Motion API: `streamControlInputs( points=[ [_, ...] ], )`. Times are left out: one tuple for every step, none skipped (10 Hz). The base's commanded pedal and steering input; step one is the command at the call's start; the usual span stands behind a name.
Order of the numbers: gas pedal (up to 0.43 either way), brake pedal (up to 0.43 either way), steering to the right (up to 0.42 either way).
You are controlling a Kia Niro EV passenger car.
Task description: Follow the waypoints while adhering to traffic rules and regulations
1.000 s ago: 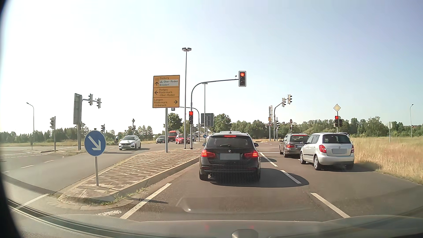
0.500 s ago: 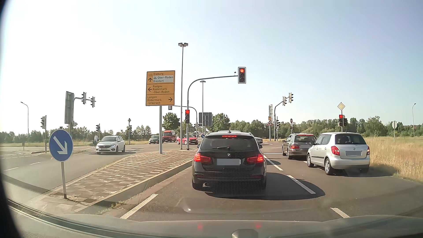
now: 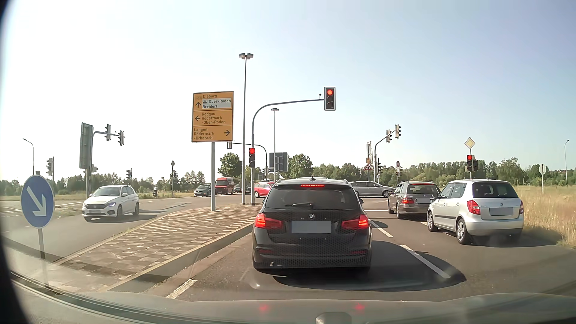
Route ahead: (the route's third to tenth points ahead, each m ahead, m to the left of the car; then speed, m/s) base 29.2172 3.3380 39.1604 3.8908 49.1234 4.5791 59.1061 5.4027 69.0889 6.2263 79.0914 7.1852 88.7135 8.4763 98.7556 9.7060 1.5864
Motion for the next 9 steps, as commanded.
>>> streamControlInputs(
  points=[
    [0.0, 0.268, 0.003],
    [0.0, 0.268, 0.003],
    [0.0, 0.268, 0.002],
    [0.0, 0.268, 0.0],
    [0.0, 0.268, -0.006],
    [0.0, 0.268, -0.01],
    [0.0, 0.268, -0.011],
    [0.0, 0.274, -0.012],
    [0.0, 0.274, -0.011]
  ],
)
